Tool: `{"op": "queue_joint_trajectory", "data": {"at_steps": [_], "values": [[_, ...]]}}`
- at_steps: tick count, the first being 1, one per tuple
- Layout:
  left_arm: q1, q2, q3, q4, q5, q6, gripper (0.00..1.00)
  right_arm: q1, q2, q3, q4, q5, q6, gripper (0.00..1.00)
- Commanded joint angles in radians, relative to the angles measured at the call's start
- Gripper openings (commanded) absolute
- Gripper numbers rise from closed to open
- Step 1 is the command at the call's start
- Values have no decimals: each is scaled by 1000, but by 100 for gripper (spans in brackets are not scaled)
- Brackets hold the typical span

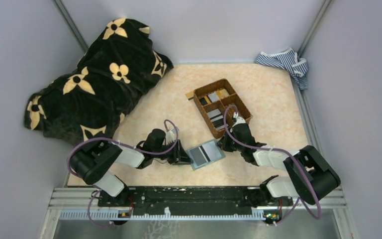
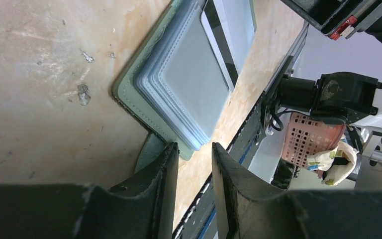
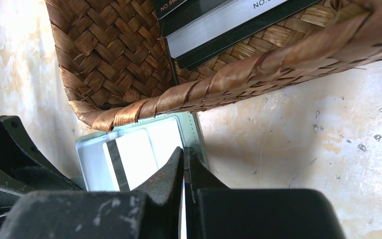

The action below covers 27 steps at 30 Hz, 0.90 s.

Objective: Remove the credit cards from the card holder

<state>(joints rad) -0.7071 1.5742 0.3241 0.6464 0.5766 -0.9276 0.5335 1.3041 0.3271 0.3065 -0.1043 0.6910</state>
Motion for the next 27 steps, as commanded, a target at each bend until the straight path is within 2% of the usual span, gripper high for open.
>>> {"op": "queue_joint_trajectory", "data": {"at_steps": [1,15,23,27], "values": [[-3,1,0,-4,-25,7,37,-9,-22,-35,-29,12,-11,0],[29,119,117,38,0,20,37,-7,-336,-150,-234,-9,33,0],[13,12,222,-111,-51,49,38,-7,-325,-170,-194,-29,47,0],[-7,5,254,-132,-45,59,38,-7,-309,-176,-166,-35,48,0]]}}
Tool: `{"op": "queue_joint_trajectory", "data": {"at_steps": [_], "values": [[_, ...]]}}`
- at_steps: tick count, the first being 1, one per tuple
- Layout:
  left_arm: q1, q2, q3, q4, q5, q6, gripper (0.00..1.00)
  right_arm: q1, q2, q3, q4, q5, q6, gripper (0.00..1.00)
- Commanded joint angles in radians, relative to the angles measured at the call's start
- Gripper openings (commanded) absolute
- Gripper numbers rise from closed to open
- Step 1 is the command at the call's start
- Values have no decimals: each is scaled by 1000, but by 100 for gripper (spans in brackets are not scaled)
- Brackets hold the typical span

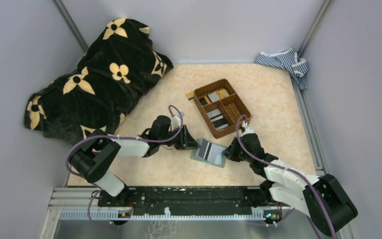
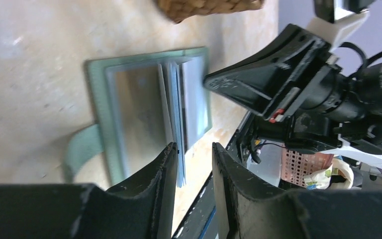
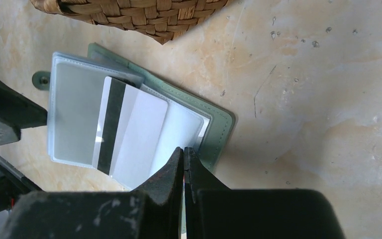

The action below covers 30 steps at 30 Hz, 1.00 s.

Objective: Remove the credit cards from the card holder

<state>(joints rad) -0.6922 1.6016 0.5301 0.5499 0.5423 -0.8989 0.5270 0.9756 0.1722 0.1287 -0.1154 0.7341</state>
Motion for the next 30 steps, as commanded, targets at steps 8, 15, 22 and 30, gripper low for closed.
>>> {"op": "queue_joint_trajectory", "data": {"at_steps": [8,15,22,30], "values": [[-62,-25,111,-70,-34,52,38,-1,53,-30,44,-20,8,0],[-25,-121,112,-248,-113,137,38,-1,80,-31,76,-26,12,0],[15,-174,71,-246,-103,149,37,-2,81,-28,75,-28,11,0],[-49,-1,100,-1,50,63,37,-1,85,-28,75,-25,10,0]]}}
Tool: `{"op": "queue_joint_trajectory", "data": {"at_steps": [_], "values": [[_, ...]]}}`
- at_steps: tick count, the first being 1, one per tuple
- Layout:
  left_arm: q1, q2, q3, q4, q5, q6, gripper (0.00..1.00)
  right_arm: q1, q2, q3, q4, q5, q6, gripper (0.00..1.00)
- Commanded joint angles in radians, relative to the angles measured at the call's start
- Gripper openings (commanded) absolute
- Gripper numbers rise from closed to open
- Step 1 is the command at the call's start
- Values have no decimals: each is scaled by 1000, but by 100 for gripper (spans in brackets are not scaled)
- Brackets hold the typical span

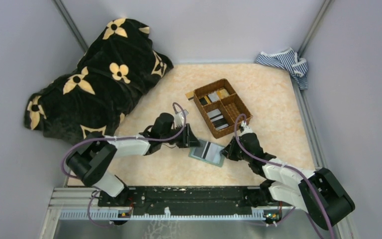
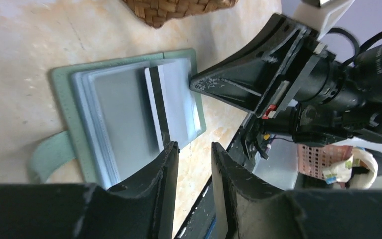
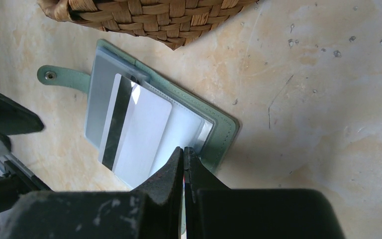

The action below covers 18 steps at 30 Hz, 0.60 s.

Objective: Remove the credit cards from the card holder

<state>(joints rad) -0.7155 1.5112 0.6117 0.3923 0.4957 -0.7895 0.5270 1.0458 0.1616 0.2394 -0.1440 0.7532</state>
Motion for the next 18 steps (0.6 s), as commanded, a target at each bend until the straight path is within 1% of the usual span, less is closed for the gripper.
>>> {"op": "queue_joint_trajectory", "data": {"at_steps": [1,2,3,8,13,18], "values": [[-28,113,16,188,113,-62,40,-1,13,-18,-35,4,-8,0],[-31,135,14,206,122,-73,47,-1,12,-19,-37,5,-6,0],[-34,150,16,211,123,-74,51,-1,13,-20,-38,6,-5,0],[-42,176,22,182,98,-48,59,-1,14,-24,-36,6,-5,0],[-45,200,38,148,81,-20,61,-1,16,-24,-32,2,-5,0],[-63,242,51,170,86,-15,60,-1,11,-25,-36,2,-2,0]]}}
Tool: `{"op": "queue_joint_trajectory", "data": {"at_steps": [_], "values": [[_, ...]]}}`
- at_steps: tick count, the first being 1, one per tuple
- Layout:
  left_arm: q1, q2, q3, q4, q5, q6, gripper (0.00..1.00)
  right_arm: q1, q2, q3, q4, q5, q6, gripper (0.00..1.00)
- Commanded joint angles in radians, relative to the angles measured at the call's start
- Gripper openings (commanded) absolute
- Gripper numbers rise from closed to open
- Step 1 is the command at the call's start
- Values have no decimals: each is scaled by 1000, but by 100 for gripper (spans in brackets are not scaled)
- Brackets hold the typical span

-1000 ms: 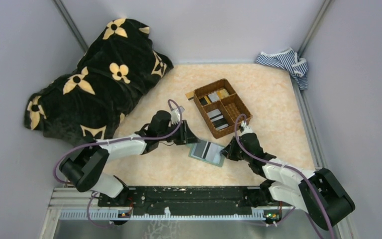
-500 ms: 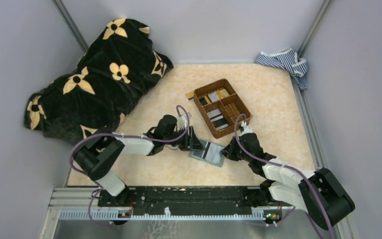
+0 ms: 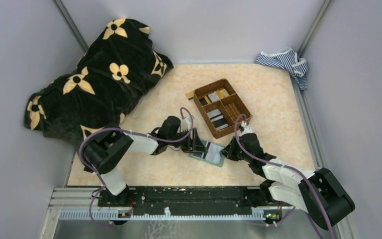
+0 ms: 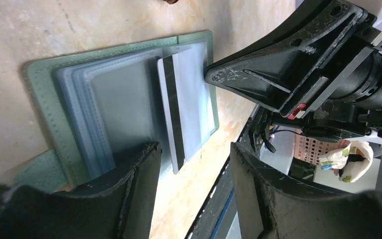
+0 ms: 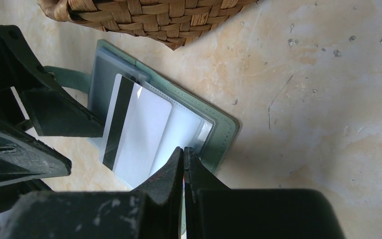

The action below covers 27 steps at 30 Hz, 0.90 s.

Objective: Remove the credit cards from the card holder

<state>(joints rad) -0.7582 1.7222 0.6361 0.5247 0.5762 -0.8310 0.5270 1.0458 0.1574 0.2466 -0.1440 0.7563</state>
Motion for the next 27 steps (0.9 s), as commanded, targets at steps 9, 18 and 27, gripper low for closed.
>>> {"op": "queue_joint_trajectory", "data": {"at_steps": [9,18,27], "values": [[-42,73,29,99,23,0,52,-1,9,-29,-37,4,-2,0],[-45,95,13,144,22,-39,18,-1,10,-31,-33,2,0,0],[-46,110,2,179,47,-41,0,-1,14,-36,-27,3,5,0]]}}
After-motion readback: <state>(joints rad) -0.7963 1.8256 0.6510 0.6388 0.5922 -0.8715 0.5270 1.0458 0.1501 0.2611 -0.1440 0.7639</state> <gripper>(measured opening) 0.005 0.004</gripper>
